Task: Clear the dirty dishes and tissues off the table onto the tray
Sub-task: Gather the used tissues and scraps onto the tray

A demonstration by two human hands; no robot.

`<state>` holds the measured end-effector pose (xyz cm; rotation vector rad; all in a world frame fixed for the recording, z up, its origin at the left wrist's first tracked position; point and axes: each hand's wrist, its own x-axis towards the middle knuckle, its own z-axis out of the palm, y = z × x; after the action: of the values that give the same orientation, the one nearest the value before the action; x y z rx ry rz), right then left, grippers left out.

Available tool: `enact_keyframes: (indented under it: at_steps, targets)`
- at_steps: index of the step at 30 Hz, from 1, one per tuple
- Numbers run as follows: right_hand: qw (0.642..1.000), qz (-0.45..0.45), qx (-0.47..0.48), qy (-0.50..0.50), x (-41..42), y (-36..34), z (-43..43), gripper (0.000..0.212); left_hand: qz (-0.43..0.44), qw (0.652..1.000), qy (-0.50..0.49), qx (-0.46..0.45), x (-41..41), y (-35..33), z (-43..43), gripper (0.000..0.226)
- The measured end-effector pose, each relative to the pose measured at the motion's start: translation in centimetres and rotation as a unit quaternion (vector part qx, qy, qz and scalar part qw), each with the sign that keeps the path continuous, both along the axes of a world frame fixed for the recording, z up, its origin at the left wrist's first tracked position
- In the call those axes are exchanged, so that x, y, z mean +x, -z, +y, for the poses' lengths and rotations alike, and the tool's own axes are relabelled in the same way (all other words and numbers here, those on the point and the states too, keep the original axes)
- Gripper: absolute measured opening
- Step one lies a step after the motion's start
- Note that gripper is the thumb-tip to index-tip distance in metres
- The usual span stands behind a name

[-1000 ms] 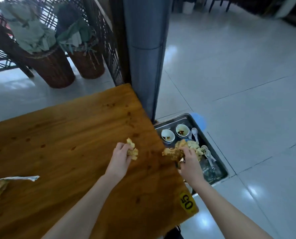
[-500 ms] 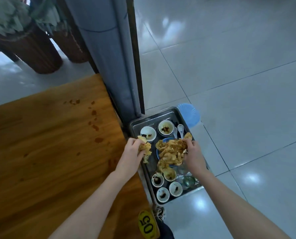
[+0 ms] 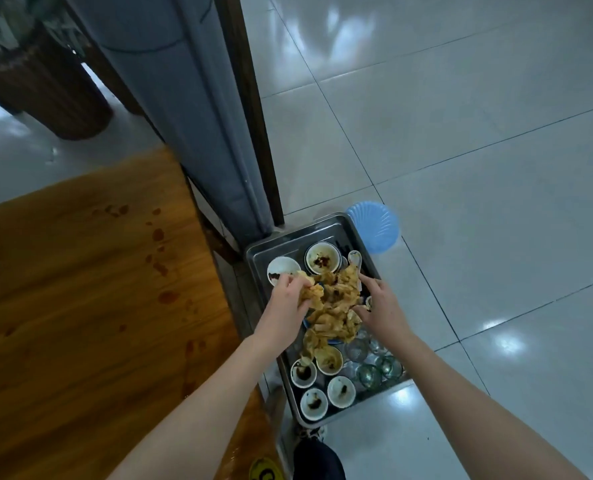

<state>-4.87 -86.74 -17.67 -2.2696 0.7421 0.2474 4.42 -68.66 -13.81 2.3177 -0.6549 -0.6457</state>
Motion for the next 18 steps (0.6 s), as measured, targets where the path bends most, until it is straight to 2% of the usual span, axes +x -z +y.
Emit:
enact_keyframes:
  at_steps: [8,14,18]
  targets:
    - [1.0,-0.007,-0.012,0.017,-3.3,0.1,-1.3,0.061,0.064,0.997,0.032,0.016,-0.4,0.6,-1.8,0.052]
    - [1.0,-0.012,-0.019,0.011,-3.4,-1.4,-0.4,0.058,0.041,0.998,0.028,0.03,-0.5,-0.5,0.4,0.055]
    - [0.999,-0.017,-0.034,0.001,-2.6,-3.4,1.3,0.056,-0.017,0.997,0.026,0.071,-0.6,-1.7,2.7,0.054]
